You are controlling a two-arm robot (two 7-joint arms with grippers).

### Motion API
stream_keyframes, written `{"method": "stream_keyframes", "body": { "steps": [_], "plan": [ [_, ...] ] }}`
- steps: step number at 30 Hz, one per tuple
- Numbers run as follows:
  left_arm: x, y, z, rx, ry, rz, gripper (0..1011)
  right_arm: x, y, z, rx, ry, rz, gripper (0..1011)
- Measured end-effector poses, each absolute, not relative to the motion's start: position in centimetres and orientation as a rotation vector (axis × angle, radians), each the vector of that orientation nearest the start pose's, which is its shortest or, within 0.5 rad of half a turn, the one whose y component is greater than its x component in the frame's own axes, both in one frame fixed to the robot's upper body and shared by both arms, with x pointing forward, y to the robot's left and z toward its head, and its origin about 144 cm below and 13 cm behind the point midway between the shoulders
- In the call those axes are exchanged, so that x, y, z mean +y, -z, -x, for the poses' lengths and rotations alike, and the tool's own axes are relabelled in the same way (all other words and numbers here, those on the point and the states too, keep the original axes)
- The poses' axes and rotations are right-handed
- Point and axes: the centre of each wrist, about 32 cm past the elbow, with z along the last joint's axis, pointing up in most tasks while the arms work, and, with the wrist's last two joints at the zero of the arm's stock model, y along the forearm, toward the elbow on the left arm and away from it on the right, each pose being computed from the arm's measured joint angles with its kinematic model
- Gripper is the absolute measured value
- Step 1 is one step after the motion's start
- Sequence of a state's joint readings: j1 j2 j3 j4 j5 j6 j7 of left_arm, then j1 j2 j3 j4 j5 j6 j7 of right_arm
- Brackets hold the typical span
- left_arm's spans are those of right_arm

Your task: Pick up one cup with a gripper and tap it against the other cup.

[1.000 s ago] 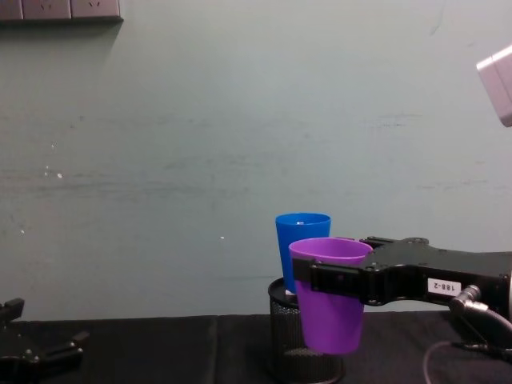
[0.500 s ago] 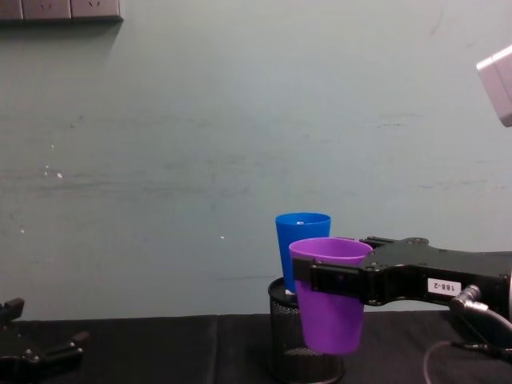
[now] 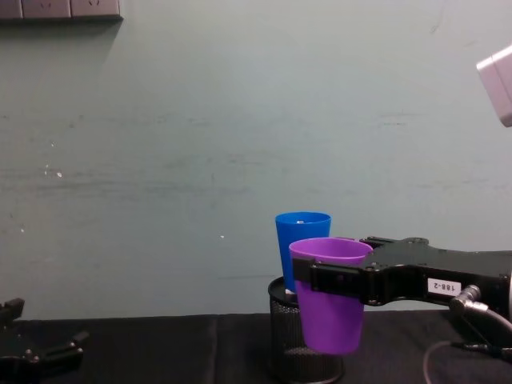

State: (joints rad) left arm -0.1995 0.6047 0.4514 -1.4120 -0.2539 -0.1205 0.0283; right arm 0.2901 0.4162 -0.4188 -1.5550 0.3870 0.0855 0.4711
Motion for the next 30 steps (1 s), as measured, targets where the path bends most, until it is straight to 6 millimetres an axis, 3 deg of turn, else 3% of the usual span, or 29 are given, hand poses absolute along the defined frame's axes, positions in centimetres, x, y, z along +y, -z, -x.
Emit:
{"method": "stream_keyframes", "body": {
  "steps": [30],
  "plan": [
    [30.97, -113.98, -48.86, -0.285, -1.248, -0.304, 1000, -22.81, -120.8, -51.35, -0.075, 0.732, 0.076, 718]
  ]
}}
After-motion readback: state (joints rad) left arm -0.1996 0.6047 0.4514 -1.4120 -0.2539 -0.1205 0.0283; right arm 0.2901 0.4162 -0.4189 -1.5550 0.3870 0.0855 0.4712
